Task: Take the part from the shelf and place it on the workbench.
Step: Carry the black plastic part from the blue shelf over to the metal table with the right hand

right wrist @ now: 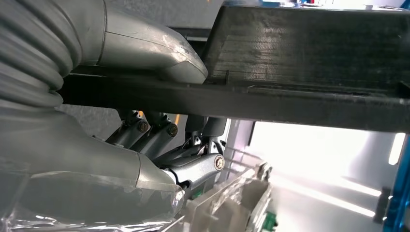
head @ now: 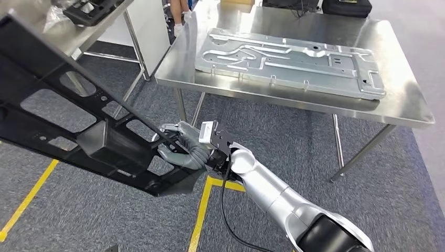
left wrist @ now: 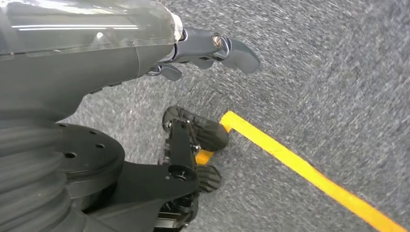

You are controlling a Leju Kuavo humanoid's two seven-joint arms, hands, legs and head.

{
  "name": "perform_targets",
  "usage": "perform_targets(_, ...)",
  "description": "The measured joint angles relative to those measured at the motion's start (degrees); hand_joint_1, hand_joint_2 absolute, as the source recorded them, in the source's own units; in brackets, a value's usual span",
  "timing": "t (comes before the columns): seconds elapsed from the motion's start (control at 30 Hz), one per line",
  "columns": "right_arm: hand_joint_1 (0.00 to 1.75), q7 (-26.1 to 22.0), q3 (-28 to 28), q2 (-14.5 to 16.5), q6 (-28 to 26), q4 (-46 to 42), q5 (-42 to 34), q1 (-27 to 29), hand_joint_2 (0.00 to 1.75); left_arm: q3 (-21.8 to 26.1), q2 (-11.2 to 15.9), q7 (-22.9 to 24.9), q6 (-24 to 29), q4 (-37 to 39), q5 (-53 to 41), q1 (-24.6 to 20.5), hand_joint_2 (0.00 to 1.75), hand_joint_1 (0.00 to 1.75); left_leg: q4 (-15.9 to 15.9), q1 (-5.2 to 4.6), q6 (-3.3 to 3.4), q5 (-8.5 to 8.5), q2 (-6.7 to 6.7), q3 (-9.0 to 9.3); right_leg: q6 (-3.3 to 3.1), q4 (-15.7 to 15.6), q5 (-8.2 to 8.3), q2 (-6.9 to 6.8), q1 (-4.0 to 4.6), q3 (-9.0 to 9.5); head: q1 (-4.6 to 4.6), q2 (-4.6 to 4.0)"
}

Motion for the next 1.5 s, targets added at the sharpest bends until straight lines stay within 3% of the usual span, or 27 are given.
perform_targets(0.07, 1.75, -0.2, 0.0, -0.1, 0.0, 0.2, 0.0, 0.0, 1.75, 0.0, -0.1, 0.0, 0.1, 0.0, 0.0, -0.1, 1.75, 0.0, -0.2, -0.09, 0.62, 0.05, 0.45, 0.07, 0.59, 0.0, 0.15, 0.74, -0.06, -0.3, 0.01, 0.01)
perform_targets(0.13, 1.75, -0.5, 0.0, -0.3, -0.1, 0.4, 0.0, -0.2, 1.75, 0.0, -0.1, 0.0, 0.1, 0.0, 0.0, -0.2, 1.75, 0.0, -0.5, 0.02, 1.32, 0.34, 1.24, 0.15, 1.19, 0.9, -0.58, -0.75, 0.01, -0.82, 0.02, 0.0)
perform_targets(0.2, 1.75, -0.6, 0.0, -0.5, -0.2, 0.7, 0.0, -0.5, 1.75, 0.0, -0.2, 0.0, 0.1, 0.0, 0.0, -0.2, 1.75, 0.0, -0.7, 0.1, 1.89, 0.46, 2.05, 0.17, 1.82, 6.1, -3.47, -3.79, -0.06, -3.26, 0.04, 0.0)
perform_targets(0.27, 1.75, -0.8, 0.0, -0.5, -0.4, 1.0, 0.0, -0.6, 1.75, 0.0, -0.2, 0.1, 0.1, 0.0, 0.0, 0.0, 1.75, 0.0, -0.7, 0.05, 2.07, 0.37, 2.82, 0.13, 2.34, 13.8, -6.68, -5.26, -0.38, -7.06, 0.04, 0.01)
perform_targets(0.3, 1.75, -0.8, 0.0, -0.6, -0.6, 1.2, 0.0, -0.6, 1.75, 0.0, -0.1, 0.1, 0.1, 0.0, 0.0, 0.0, 1.75, 0.0, -0.7, 0.04, 2.07, 0.33, 3.15, 0.14, 2.47, 16.0, -7.13, -5.44, -0.52, -8.24, 0.04, 0.01)
perform_targets(0.33, 1.75, -0.8, 0.0, -0.7, -0.7, 1.4, 0.0, -0.6, 1.75, 0.0, -0.1, 0.1, 0.1, 0.0, 0.0, 0.0, 1.75, 0.0, -0.7, 0.03, 2.04, 0.28, 3.42, 0.16, 2.5, 16.1, -6.45, -5.52, -0.6, -8.34, 0.04, 0.01)
perform_targets(0.37, 1.75, -0.8, 0.0, -0.7, -0.7, 1.6, 0.0, -0.6, 1.75, 0.0, -0.1, 0.1, 0.1, 0.0, 0.0, 0.0, 1.75, 0.0, -0.7, 0.03, 1.97, 0.23, 3.6, 0.22, 2.37, 13.7, -4.76, -5.59, -0.62, -7.18, 0.04, 0.01)
perform_targets(0.43, 1.75, -0.8, 0.0, -0.7, -0.6, 1.9, -0.1, -0.8, 1.75, 0.0, -0.2, 0.1, 0.1, 0.0, 0.0, -0.1, 1.75, 0.0, -0.7, -0.09, 1.73, 0.08, 3.88, 0.39, 1.66, 5.4, -1.06, -6.08, -0.28, -2.98, 0.04, 0.01)
perform_targets(0.5, 1.75, -0.9, 0.0, -0.7, -0.4, 2.1, -0.2, -1.2, 1.75, -0.1, -0.4, 0.2, 0.1, 0.0, -0.1, -0.2, 1.75, 0.0, -0.7, -0.27, 1.29, -0.05, 4.05, 0.45, 0.92, 0.2, 0.24, -6.61, 0.2, -0.45, 0.04, 0.01)
perform_targets(0.6, 1.75, -0.9, 0.0, -0.8, -0.6, 2.4, -0.2, -1.4, 1.75, -0.1, -0.5, 0.3, 0.2, 0.0, 0.0, -0.4, 1.75, 0.0, -1.1, -0.29, 0.39, -0.19, 4.4, 0.78, 0.25, -0.8, 0.18, -6.43, 0.21, 0.0, 0.04, 0.01)
perform_targets(0.67, 1.75, -0.9, 0.0, -0.9, -0.8, 2.5, -0.2, -1.6, 1.75, -0.1, -0.5, 0.4, 0.2, 0.0, 0.0, -0.5, 1.75, 0.0, 0.5, -0.31, -0.03, -1.54, 4.06, 0.31, -0.35, -1.9, 0.53, -6.16, -0.15, 0.78, 0.04, 0.01)
perform_targets(0.77, 1.75, -0.9, 0.0, -0.8, -0.9, 2.6, -0.2, -1.7, 1.75, -0.1, -0.6, 0.4, 0.3, 0.0, 0.0, -0.4, 1.75, 0.0, 10.5, -0.21, -0.4, -6.15, 3.03, -4.48, -0.99, -2.2, 0.52, -5.74, -0.11, 1.25, 0.02, 0.01)
perform_targets(0.8, 1.75, -0.9, 0.1, -0.8, -0.9, 2.7, -0.2, -1.6, 1.75, -0.1, -0.5, 0.4, 0.3, 0.0, 0.0, -0.3, 1.75, 0.0, 13.4, -0.2, -0.54, -6.88, 2.92, -6.12, -1.07, -2.0, 0.4, -5.52, -0.03, 1.24, 0.02, 0.01)
perform_targets(0.83, 1.75, -0.9, 0.1, -0.8, -0.9, 2.8, -0.1, -1.5, 1.75, -0.1, -0.5, 0.4, 0.3, 0.0, 0.0, -0.3, 1.75, 0.0, 14.5, -0.19, -0.65, -6.52, 2.89, -6.92, -1.09, -1.8, 0.25, -5.27, 0.02, 1.23, 0.02, 0.01)
perform_targets(0.87, 1.75, -0.9, 0.1, -0.8, -0.9, 2.8, -0.1, -1.4, 1.75, -0.1, -0.5, 0.4, 0.3, 0.0, 0.0, -0.2, 1.75, 0.0, 13.2, -0.17, -0.7, -5.05, 2.89, -6.65, -1.03, -1.6, 0.06, -5.01, 0.04, 1.23, 0.02, 0.01)
perform_targets(0.93, 1.75, -0.9, 0.1, -0.8, -1.0, 2.8, 0.0, -1.4, 1.75, -0.1, -0.5, 0.4, 0.3, 0.0, 0.0, -0.3, 1.75, 0.0, 6.2, -0.1, -0.64, -0.92, 2.85, -3.77, -0.71, -0.8, -0.53, -4.6, -0.02, 1.19, 0.02, 0.01)
perform_targets(1.0, 1.75, -0.9, 0.1, -0.8, -1.0, 2.9, 0.1, -1.5, 1.75, -0.1, -0.5, 0.4, 0.3, 0.0, 0.0, -0.4, 1.75, 0.0, 1.1, -0.16, -0.27, 0.88, 2.69, -1.51, -0.16, 0.1, -1.07, -4.37, 0.12, 0.84, 0.03, 0.01)
perform_targets(1.1, 1.75, -1.1, 0.3, -0.9, -1.2, 2.9, 0.7, -1.7, 1.75, -0.1, -0.6, 0.4, 0.3, 0.0, 0.0, -0.6, 1.75, 0.0, 0.3, -0.3, 0.67, 0.83, 2.55, -1.3, 0.6, 0.4, -1.24, -4.27, 0.27, 0.47, 0.03, 0.01)
perform_targets(1.17, 1.75, -1.5, 0.4, -0.9, -1.2, 2.9, 1.1, -1.8, 1.75, -0.1, -0.6, 0.6, 0.4, 0.0, 0.0, -0.7, 1.75, 0.0, -0.1, -0.15, 1.29, 1.05, 2.6, -1.18, 1.19, 1.8, -2.31, -4.58, 0.19, -0.1, 0.04, 0.01)
perform_targets(1.27, 1.75, -2.3, 0.6, -0.9, -1.1, 3.3, 1.6, -2.2, 1.75, -0.1, -0.6, 0.8, 0.5, 0.0, 0.4, -0.8, 1.75, 0.0, -0.3, -0.04, 1.8, 1.15, 2.74, -1.11, 2.04, 11.2, -7.06, -5.19, -0.22, -4.56, 0.04, 0.0)
perform_targets(1.3, 1.75, -2.5, 0.7, -0.9, -1.1, 3.6, 1.7, -2.3, 1.75, -0.1, -0.5, 0.8, 0.5, 0.0, 0.5, -0.7, 1.75, 0.0, -0.3, -0.04, 1.82, 1.13, 2.78, -1.11, 2.2, 14.5, -8.17, -5.3, -0.36, -6.24, 0.04, 0.0)
perform_targets(1.33, 1.75, -2.6, 0.9, -0.9, -1.1, 3.9, 1.8, -2.3, 1.75, 0.0, -0.5, 0.8, 0.5, 0.0, 0.6, -0.7, 1.75, 0.0, -0.3, -0.04, 1.82, 1.1, 2.8, -1.1, 2.26, 16.2, -8.28, -5.38, -0.46, -7.2, 0.04, 0.01)
perform_targets(1.37, 1.75, -2.6, 1.1, -0.9, -1.1, 4.1, 1.9, -2.4, 1.75, 0.0, -0.5, 0.8, 0.5, 0.0, 0.7, -0.6, 1.75, 0.0, -0.3, -0.04, 1.78, 1.08, 2.81, -1.06, 2.22, 15.6, -7.24, -5.45, -0.53, -7.05, 0.04, 0.01)
perform_targets(1.4, 1.75, -2.7, 1.2, -0.8, -1.1, 4.4, 2.0, -2.5, 1.75, 0.0, -0.5, 0.8, 0.5, 0.0, 0.8, -0.6, 1.75, 0.0, -0.3, -0.04, 1.72, 1.03, 2.81, -0.98, 2.07, 12.8, -5.33, -5.54, -0.58, -5.82, 0.04, 0.01)
perform_targets(1.47, 1.75, -3.0, 1.4, -0.6, -1.1, 4.8, 2.0, -3.0, 1.75, 0.0, -0.5, 0.7, 0.5, 0.0, 1.0, -0.5, 1.75, 0.0, -0.3, -0.13, 1.44, 0.9, 2.82, -0.85, 1.48, 4.7, -1.67, -5.95, -0.36, -2.04, 0.04, 0.01)
perform_targets(1.5, 1.75, -3.2, 1.5, -0.4, -1.2, 5.0, 2.0, -3.3, 1.75, 0.0, -0.5, 0.7, 0.5, 0.0, 1.1, -0.5, 1.75, 0.0, -0.3, -0.18, 1.19, 0.87, 2.84, -0.85, 1.19, 1.9, -0.79, -6.14, -0.14, -0.74, 0.04, 0.01)
